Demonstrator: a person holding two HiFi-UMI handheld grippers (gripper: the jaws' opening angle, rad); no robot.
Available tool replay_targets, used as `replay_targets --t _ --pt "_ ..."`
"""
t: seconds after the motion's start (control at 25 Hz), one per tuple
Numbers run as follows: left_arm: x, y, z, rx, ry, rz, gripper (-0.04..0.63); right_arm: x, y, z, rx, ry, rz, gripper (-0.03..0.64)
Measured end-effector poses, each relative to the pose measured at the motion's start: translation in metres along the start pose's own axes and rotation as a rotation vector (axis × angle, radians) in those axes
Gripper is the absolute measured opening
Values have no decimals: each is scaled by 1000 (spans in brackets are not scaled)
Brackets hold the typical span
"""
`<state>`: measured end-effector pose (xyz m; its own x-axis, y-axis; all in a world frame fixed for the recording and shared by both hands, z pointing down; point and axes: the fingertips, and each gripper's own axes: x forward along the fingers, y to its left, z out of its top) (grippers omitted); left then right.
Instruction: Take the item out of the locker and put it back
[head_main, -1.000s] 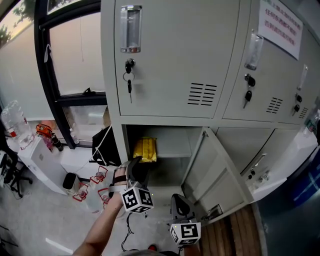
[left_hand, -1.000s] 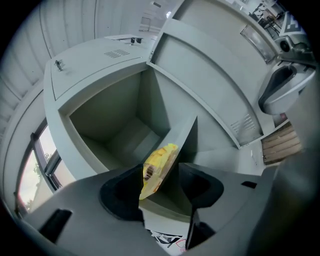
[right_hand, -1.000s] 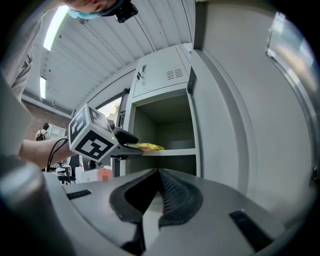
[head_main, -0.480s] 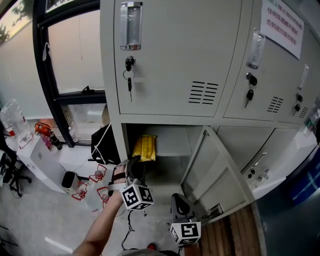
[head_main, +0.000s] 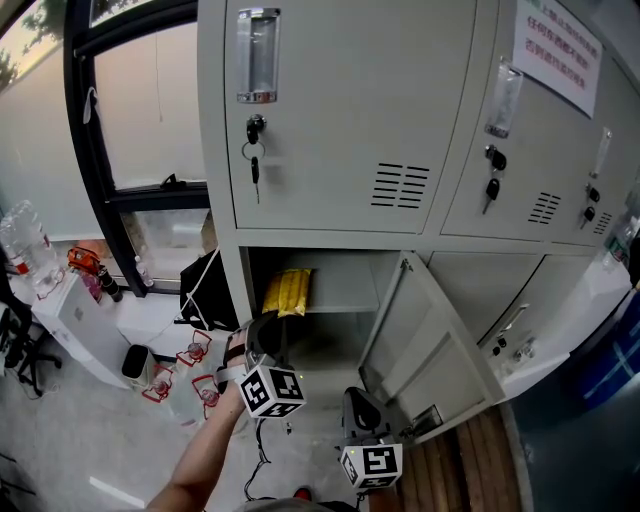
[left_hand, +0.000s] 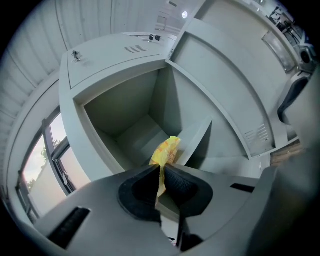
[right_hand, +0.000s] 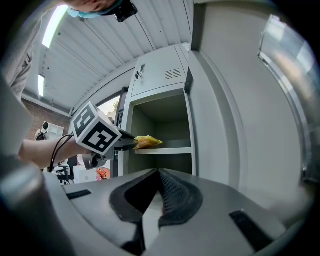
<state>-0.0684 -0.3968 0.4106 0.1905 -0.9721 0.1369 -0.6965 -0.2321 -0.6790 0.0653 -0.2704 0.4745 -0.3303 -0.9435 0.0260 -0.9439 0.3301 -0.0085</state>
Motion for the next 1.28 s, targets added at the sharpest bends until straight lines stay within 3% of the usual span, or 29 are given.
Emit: replay_targets --t 0.4,0.68,1.12,1.28 --pt "-23 7 22 -197 -92 -11 35 -9 -5 7 -4 -19 -17 19" --pt "-53 9 28 -407 -162 -62 31 -20 -6 8 -5 -23 -30 18" --pt "-106 4 3 -586 -175 -90 31 -36 6 11 -23 -19 -13 18" --pt "-128 0 -11 -610 -159 -84 31 -45 14 12 -23 -18 4 18"
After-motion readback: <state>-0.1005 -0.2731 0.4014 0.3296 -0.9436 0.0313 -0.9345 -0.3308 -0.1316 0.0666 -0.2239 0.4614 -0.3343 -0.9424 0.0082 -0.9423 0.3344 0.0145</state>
